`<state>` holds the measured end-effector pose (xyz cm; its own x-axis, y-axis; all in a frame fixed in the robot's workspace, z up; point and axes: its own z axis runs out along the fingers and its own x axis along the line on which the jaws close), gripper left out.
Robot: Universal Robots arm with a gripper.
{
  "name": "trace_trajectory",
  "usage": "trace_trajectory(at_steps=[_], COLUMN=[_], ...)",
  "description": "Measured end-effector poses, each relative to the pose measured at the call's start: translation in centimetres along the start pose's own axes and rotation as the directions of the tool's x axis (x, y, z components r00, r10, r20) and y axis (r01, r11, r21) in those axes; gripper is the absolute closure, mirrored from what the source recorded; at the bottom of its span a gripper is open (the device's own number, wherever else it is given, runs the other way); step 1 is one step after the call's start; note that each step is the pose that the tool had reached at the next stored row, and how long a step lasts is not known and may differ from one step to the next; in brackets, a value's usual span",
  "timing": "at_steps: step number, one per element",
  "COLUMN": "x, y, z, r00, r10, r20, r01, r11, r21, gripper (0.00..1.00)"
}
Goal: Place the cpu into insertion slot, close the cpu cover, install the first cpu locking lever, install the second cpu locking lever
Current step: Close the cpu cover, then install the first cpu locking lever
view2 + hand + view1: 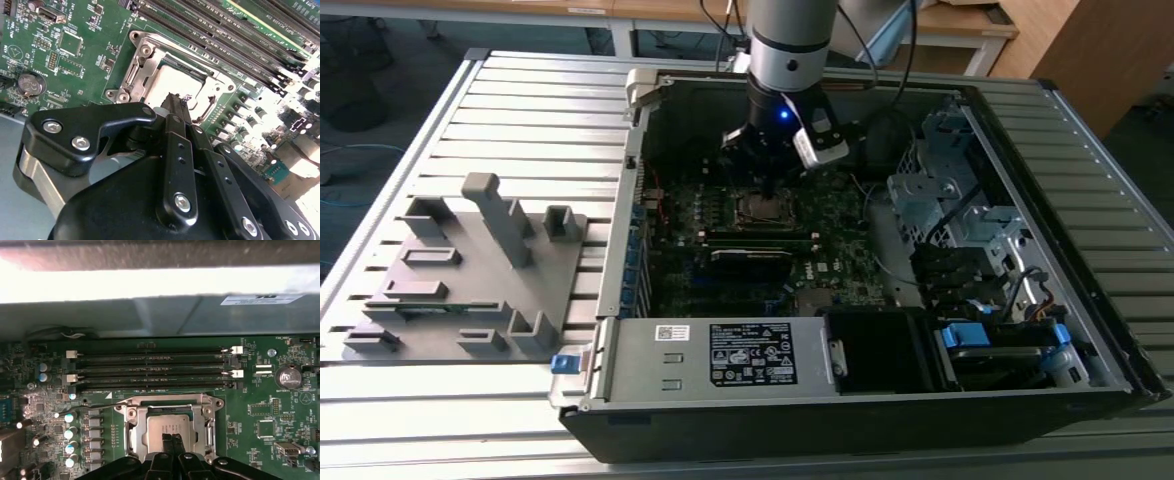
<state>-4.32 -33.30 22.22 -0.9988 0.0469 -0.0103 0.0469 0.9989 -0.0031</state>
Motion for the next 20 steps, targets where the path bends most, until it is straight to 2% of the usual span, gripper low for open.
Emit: trace_trajectory(at_steps=[11,14,20], x=[-0.05,-0.05,-0.05], y=[-0.22,-0.24,-0.24], z=[-0.12,-0.40,-0.44], r00=[1.0000,1.0000,1.0000], r10=[0.000,0.000,0.000], r20=[-0.0001,-0.0002,-0.0004], r01=[0.000,0.000,0.000], r11=[1.0000,1.0000,0.9999], r21=[0.0001,-0.0047,-0.0104], gripper=[0.89,0.89,0.89])
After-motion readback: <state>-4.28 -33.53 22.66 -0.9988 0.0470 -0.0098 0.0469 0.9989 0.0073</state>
